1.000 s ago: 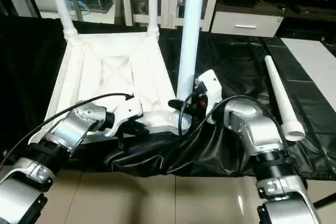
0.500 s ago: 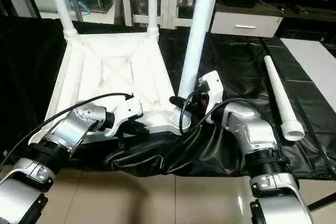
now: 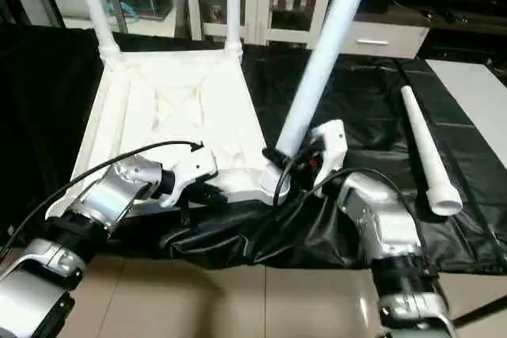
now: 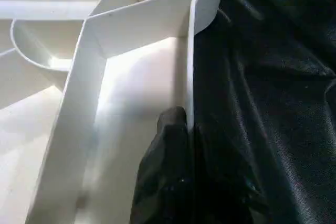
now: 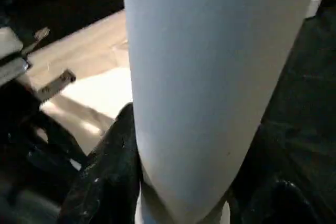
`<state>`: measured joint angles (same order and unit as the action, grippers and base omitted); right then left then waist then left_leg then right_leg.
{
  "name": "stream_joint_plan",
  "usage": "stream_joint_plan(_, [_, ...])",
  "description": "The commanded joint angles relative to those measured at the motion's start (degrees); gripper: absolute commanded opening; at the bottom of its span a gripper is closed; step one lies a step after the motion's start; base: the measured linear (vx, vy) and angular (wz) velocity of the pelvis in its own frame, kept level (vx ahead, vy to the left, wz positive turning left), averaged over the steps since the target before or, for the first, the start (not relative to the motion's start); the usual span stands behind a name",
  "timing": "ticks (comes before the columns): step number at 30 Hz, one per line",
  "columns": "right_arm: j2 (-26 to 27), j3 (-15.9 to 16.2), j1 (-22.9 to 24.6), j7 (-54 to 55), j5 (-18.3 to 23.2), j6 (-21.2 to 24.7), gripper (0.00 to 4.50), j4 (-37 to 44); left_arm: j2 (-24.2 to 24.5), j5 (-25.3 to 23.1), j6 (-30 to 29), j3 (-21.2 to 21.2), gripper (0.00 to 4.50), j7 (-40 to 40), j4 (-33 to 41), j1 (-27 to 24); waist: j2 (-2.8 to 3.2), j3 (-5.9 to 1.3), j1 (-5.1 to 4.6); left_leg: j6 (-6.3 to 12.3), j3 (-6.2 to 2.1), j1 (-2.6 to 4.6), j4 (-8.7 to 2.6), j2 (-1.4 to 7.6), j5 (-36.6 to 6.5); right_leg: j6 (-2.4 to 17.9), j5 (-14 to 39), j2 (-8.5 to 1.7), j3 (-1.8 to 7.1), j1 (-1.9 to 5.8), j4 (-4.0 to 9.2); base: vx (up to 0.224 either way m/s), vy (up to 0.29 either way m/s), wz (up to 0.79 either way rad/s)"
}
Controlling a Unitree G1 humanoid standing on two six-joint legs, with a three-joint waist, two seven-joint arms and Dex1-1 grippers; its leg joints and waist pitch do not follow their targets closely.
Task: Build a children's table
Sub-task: Insert table leg to table base
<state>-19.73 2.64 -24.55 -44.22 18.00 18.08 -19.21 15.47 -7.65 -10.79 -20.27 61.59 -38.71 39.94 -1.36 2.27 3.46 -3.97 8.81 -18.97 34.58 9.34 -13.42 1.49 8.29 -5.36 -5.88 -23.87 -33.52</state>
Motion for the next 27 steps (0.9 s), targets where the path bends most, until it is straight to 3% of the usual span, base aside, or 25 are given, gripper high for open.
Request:
stream_joint_plan(1, [-1.96,6.13,2.42,-1.54,-5.16,4.36,1.85,-2.84,-1.30,3.01,1.07,2.73,0.00,-1.63,-0.88,-0.10,-0.98,-2.96,0.04,4.23,-0.47,-1.06,-4.57,3.18,-6.74,8.04,23.25,-4.01,3.09,3.65,4.44,0.000,0.000,0.00])
stream_joint_plan(6, [-3.97,9.48,2.76,-3.67,-6.13,8.11,1.85,-0.09,-1.42,2.94,1.21,2.84,0.00,-1.73,-1.13,0.11,-0.94,-2.99,0.09,4.51,-0.52,-0.95,-4.64,3.34,-6.99,7.96,22.74,-3.96,3.16,3.57,4.48,0.000,0.000,0.00])
stream_joint_plan(7, [-4.28,10.03,3.03,-3.90,-6.35,9.52,1.85,0.51,-1.49,2.92,1.31,2.95,0.00,-1.96,-1.26,0.13,-1.57,-3.08,0.09,4.96,-0.48,-1.03,-4.60,3.37,-6.31,8.26,21.68,-4.00,3.17,3.65,4.27,0.000,0.000,0.00])
stream_joint_plan(9, [-4.02,9.79,3.09,-3.50,-6.47,9.36,1.85,0.29,-1.52,2.91,1.34,3.01,0.00,-2.10,-1.29,0.13,-1.30,-3.07,0.17,5.16,-0.50,-1.07,-4.59,3.37,-5.75,8.56,20.98,-4.09,3.21,3.58,4.20,0.000,0.000,0.00])
stream_joint_plan(11, [-2.24,7.29,2.67,-0.69,-5.88,7.26,1.85,-2.40,-1.54,2.92,1.38,3.20,0.00,-2.42,-1.29,0.03,-1.61,-3.00,0.15,4.96,-0.45,-1.04,-4.65,3.34,-6.71,8.18,22.74,-4.18,3.15,3.53,4.45,0.000,0.000,0.00])
stream_joint_plan(12, [-2.06,7.00,2.63,-0.43,-5.79,7.00,1.85,-2.68,-1.54,2.92,1.38,3.21,0.00,-2.44,-1.29,0.02,-1.45,-3.02,0.15,4.80,-0.46,-0.95,-4.66,3.35,-7.02,8.13,23.40,-4.28,3.18,3.41,4.53,0.000,0.000,0.00])
stream_joint_plan(15, [0.24,2.11,2.17,1.37,-2.03,5.49,1.85,-5.36,-1.57,2.93,1.34,3.34,0.00,-2.59,-1.26,-0.06,-1.28,-2.95,-0.15,3.53,-0.71,-0.72,-4.97,3.50,-10.26,6.85,27.03,-4.34,3.02,3.20,5.12,0.000,0.000,0.00])
stream_joint_plan(21, [2.36,-5.11,2.24,3.46,3.40,7.11,1.85,-6.64,-1.70,2.94,1.28,3.57,0.00,-2.92,-1.35,0.11,-1.42,-3.04,-0.34,3.58,-0.62,-0.83,-5.06,3.57,-9.66,7.72,24.56,-4.27,3.15,3.30,4.95,0.000,0.000,0.00])
stream_joint_plan(23, [2.50,-6.35,2.72,2.98,4.24,8.29,1.85,-6.72,-1.71,3.00,1.32,3.61,0.00,-3.04,-1.48,0.22,-1.36,-3.03,-0.25,3.78,-0.52,-0.81,-5.02,3.56,-9.28,8.13,24.04,-4.28,3.21,3.32,4.90,0.000,0.000,0.00])
stream_joint_plan(27, [1.98,-5.59,4.14,1.67,4.76,10.97,1.85,-5.68,-1.75,3.08,1.35,3.64,0.00,-3.22,-1.68,0.39,-1.33,-3.06,-0.09,3.88,-0.47,-0.84,-5.00,3.57,-8.39,8.34,23.43,-4.30,3.21,3.35,4.83,0.000,0.000,0.00])
